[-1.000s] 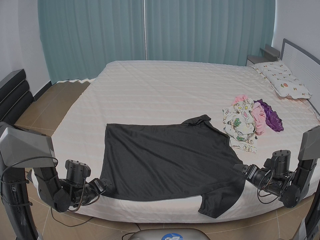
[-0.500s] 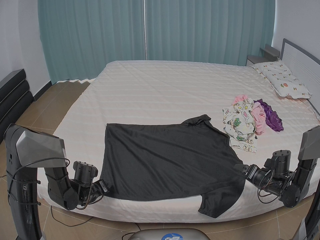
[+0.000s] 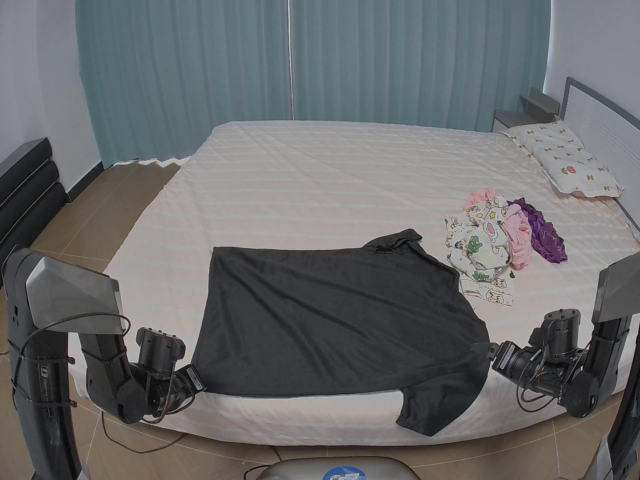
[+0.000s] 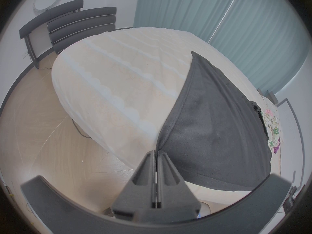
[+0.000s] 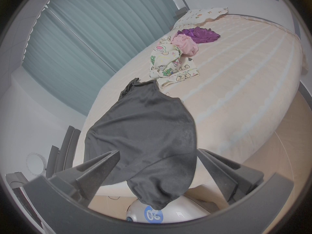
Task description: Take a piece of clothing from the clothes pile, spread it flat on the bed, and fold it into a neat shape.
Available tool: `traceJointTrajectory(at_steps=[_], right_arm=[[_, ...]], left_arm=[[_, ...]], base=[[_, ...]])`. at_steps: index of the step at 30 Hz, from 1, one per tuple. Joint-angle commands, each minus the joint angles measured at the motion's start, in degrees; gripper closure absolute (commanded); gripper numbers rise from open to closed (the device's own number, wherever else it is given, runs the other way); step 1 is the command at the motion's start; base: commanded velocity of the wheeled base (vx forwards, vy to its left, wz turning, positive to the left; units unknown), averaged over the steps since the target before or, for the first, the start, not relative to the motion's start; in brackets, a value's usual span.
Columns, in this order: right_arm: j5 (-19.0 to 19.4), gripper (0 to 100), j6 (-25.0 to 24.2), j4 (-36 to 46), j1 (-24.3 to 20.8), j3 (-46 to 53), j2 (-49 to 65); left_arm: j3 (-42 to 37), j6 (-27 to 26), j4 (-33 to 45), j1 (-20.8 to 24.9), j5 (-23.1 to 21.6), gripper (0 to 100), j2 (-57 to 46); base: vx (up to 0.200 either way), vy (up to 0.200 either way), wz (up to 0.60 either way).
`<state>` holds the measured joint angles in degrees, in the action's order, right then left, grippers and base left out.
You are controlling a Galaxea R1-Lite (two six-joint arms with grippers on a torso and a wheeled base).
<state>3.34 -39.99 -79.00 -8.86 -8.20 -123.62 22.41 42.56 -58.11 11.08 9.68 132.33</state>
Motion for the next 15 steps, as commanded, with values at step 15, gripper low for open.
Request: traceJointTrajectory(at_steps=[15], right_arm=[[4.0, 0, 6.9, -0.1, 2.5, 2.0, -7.9]], left_arm=[[0.8, 2.9, -0.3, -4.3, -1.4, 100, -1.8]], base=[[0.000, 0.000, 0.00]])
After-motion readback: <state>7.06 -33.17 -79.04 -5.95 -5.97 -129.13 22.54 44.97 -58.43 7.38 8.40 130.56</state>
